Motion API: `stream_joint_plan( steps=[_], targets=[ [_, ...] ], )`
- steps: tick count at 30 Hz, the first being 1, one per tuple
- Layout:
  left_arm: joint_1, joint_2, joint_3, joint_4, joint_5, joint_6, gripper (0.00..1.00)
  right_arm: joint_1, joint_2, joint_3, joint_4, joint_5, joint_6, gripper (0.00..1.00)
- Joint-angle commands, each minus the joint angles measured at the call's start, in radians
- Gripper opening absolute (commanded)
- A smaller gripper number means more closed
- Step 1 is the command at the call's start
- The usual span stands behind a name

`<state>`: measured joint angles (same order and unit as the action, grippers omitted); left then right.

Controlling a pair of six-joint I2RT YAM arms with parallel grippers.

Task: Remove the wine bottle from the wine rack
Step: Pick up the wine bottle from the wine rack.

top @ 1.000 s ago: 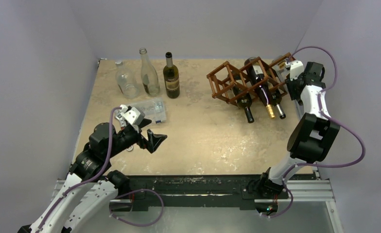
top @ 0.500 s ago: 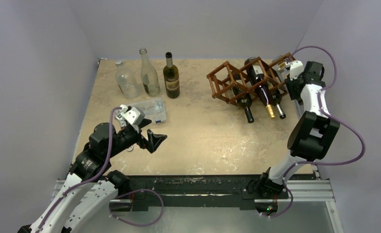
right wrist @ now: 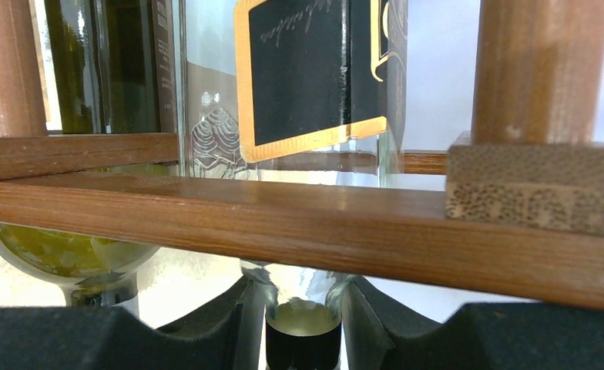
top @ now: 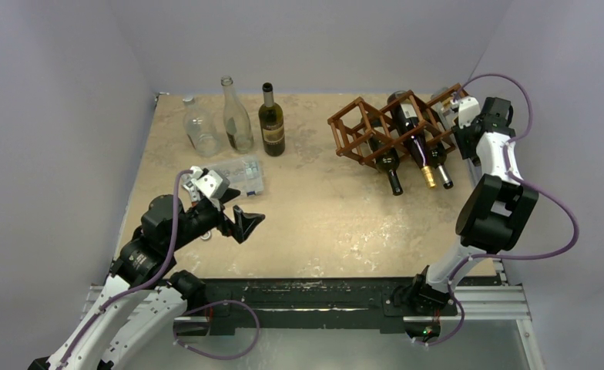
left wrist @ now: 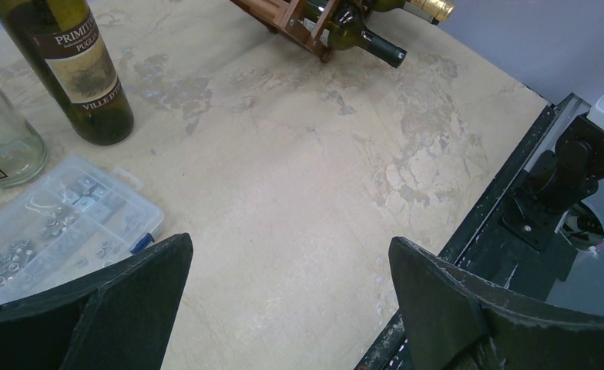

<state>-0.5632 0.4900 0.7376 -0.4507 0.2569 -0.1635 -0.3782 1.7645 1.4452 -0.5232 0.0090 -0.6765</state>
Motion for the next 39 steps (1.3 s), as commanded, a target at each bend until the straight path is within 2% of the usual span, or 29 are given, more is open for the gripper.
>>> stream_joint_plan(
  steps=[1, 4, 22, 39],
  targets=[
    [0.002, -0.001, -0.007, 0.035, 0.008, 0.016, 1.0, 0.002, -0.021, 0.039, -0.027, -0.029, -0.029, 0.11],
    [0.002, -0.001, -0.007, 0.035, 0.008, 0.016, 1.0, -0.007, -0.056, 0.02, -0.028, -0.04, -0.037, 0.0],
    [0.002, 0.002, -0.01, 0.037, 0.009, 0.02, 1.0, -0.122, -0.222, -0.157, -0.001, -0.205, -0.026, 0.0],
    [0.003, 0.007, -0.012, 0.037, 0.007, 0.022, 1.0, -0.224, -0.448, -0.37, 0.072, -0.357, -0.026, 0.0]
  ],
)
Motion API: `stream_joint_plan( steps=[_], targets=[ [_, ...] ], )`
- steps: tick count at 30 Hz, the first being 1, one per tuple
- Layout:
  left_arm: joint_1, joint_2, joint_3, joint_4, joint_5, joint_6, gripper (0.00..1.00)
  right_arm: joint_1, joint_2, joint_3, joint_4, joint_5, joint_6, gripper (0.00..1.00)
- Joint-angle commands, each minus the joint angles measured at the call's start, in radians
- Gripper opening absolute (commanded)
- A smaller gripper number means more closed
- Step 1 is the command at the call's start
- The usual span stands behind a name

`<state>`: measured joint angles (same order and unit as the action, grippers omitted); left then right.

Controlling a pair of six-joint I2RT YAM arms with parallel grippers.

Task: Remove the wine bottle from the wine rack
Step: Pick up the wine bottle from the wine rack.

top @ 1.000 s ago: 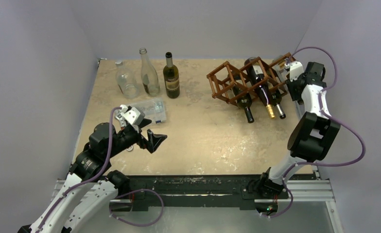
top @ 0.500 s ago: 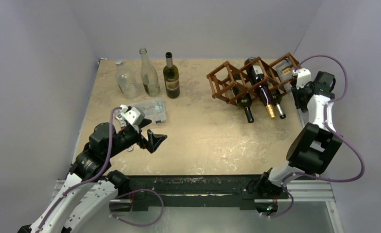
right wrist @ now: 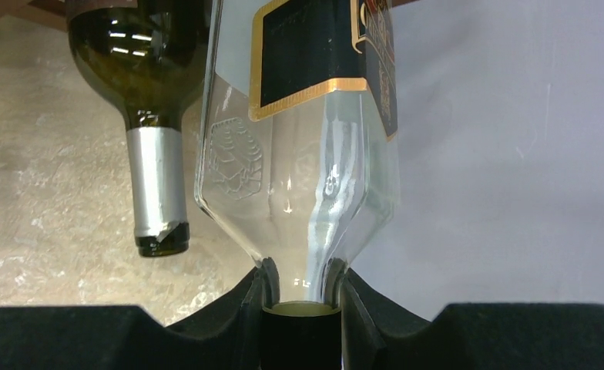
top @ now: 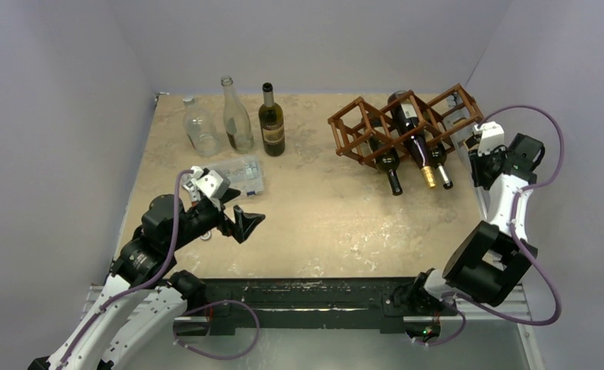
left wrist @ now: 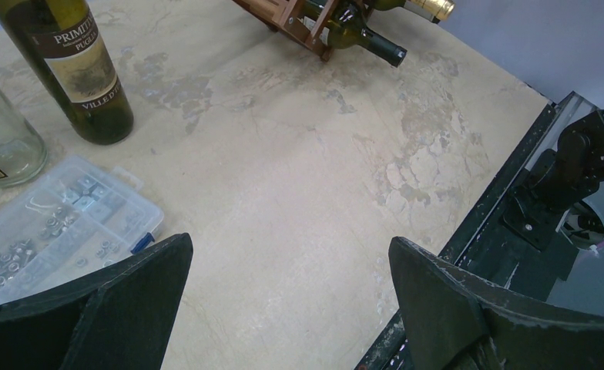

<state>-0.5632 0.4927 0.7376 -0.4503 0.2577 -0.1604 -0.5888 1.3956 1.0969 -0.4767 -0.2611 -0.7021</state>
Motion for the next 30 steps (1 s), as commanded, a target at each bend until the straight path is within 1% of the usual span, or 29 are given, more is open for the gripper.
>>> stream_joint_plan(
  steps=[1, 9, 14, 21, 30],
  targets=[
    [0.002, 0.004, -0.012, 0.037, 0.006, 0.018, 1.0, -0.017, -0.092, -0.029, 0.026, -0.095, 0.001, 0.0],
    [0.002, 0.009, -0.014, 0.036, 0.006, 0.019, 1.0, -0.025, -0.185, -0.076, 0.026, -0.126, 0.031, 0.0],
    [0.002, 0.013, -0.015, 0.036, 0.005, 0.021, 1.0, -0.026, -0.195, -0.099, 0.023, -0.129, 0.053, 0.0],
    [0.002, 0.017, -0.014, 0.037, -0.001, 0.024, 1.0, -0.026, -0.228, -0.063, -0.003, -0.133, 0.104, 0.0],
    [0.002, 0.023, -0.015, 0.035, -0.004, 0.026, 1.0, -0.026, -0.255, -0.029, -0.024, -0.12, 0.113, 0.0]
  ],
)
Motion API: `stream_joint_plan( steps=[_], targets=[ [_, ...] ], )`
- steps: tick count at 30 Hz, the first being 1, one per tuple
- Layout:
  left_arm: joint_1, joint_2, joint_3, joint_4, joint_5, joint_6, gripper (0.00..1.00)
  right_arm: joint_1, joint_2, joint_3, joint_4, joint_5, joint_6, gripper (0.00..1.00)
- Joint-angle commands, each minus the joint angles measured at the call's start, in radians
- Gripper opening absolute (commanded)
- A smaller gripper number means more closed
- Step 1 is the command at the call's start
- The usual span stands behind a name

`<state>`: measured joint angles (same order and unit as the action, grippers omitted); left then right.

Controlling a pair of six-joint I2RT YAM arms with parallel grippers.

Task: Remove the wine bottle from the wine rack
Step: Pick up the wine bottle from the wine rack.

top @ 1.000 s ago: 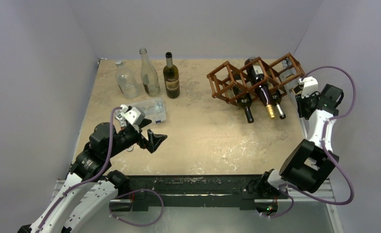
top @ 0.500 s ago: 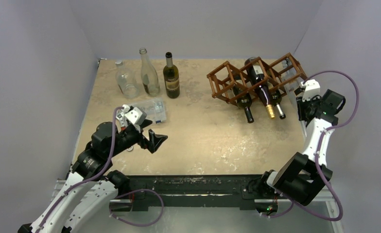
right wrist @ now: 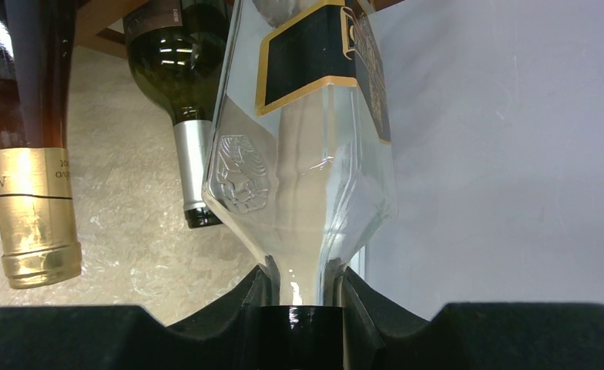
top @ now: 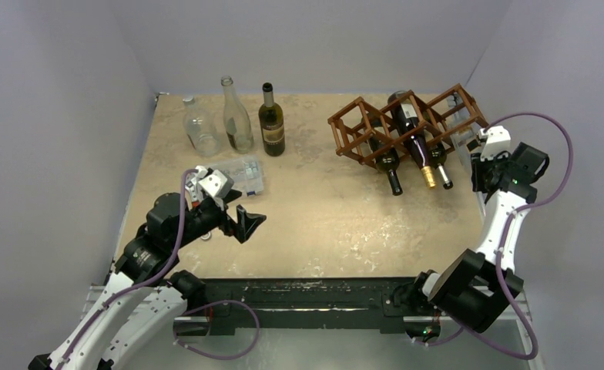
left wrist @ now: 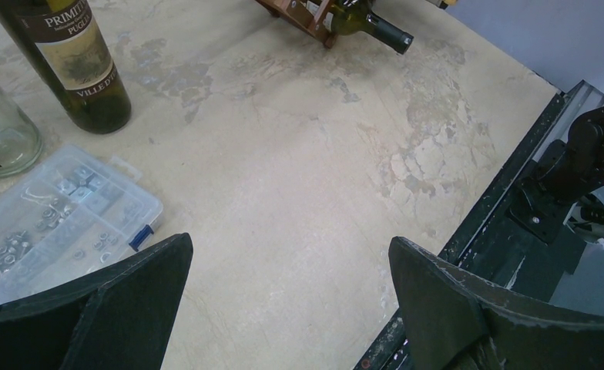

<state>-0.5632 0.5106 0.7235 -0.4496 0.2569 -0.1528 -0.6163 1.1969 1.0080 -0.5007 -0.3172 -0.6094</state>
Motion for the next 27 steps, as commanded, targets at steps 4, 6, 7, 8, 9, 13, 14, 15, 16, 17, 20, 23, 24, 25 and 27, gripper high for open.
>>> stream_joint_plan(
  steps=[4, 6, 7, 8, 9, 13, 14, 15, 16, 17, 20, 23, 24, 25, 27],
  targets=[
    [0.002, 0.009, -0.002, 0.033, -0.003, 0.019, 1.0, 0.001, -0.054, 0.058, -0.007, -0.049, 0.009, 0.0],
    [0.002, 0.011, -0.002, 0.033, -0.005, 0.019, 1.0, 0.001, -0.08, 0.053, -0.002, -0.049, 0.01, 0.0],
    [0.002, 0.011, -0.002, 0.033, -0.004, 0.019, 1.0, 0.001, -0.092, 0.053, 0.0, -0.051, 0.014, 0.0],
    [0.002, 0.011, -0.002, 0.033, -0.004, 0.019, 1.0, 0.001, -0.102, 0.059, 0.001, -0.048, 0.017, 0.0],
    [0.003, 0.011, -0.002, 0.033, -0.004, 0.019, 1.0, 0.001, -0.108, 0.067, -0.002, -0.042, 0.019, 0.0],
    [0.003, 0.014, -0.002, 0.035, 0.003, 0.018, 1.0, 0.001, -0.101, 0.084, -0.004, -0.017, 0.014, 0.0],
    [0.002, 0.013, -0.002, 0.034, 0.003, 0.018, 1.0, 0.001, -0.093, 0.082, -0.003, -0.014, 0.012, 0.0],
    [0.002, 0.014, -0.002, 0.034, 0.002, 0.018, 1.0, 0.001, -0.085, 0.077, 0.001, -0.012, 0.01, 0.0],
    [0.002, 0.015, -0.002, 0.034, 0.002, 0.018, 1.0, 0.001, -0.076, 0.071, 0.005, -0.011, 0.008, 0.0],
    [0.002, 0.015, -0.002, 0.034, 0.002, 0.018, 1.0, 0.001, -0.066, 0.066, 0.011, -0.011, 0.008, 0.0],
    [0.002, 0.017, -0.002, 0.033, -0.001, 0.018, 1.0, 0.001, -0.032, 0.067, 0.018, -0.005, 0.003, 0.0],
    [0.002, 0.018, -0.002, 0.033, -0.002, 0.021, 1.0, 0.001, -0.011, 0.081, 0.023, 0.006, -0.001, 0.0],
    [0.002, 0.018, -0.002, 0.033, -0.002, 0.021, 1.0, 0.001, -0.005, 0.088, 0.024, 0.009, -0.002, 0.0],
    [0.002, 0.019, -0.002, 0.033, 0.0, 0.021, 1.0, 0.001, 0.0, 0.094, 0.024, 0.011, -0.006, 0.0],
    [0.002, 0.02, -0.002, 0.034, 0.003, 0.02, 1.0, 0.001, 0.017, 0.109, 0.018, 0.017, -0.015, 0.0]
  ],
)
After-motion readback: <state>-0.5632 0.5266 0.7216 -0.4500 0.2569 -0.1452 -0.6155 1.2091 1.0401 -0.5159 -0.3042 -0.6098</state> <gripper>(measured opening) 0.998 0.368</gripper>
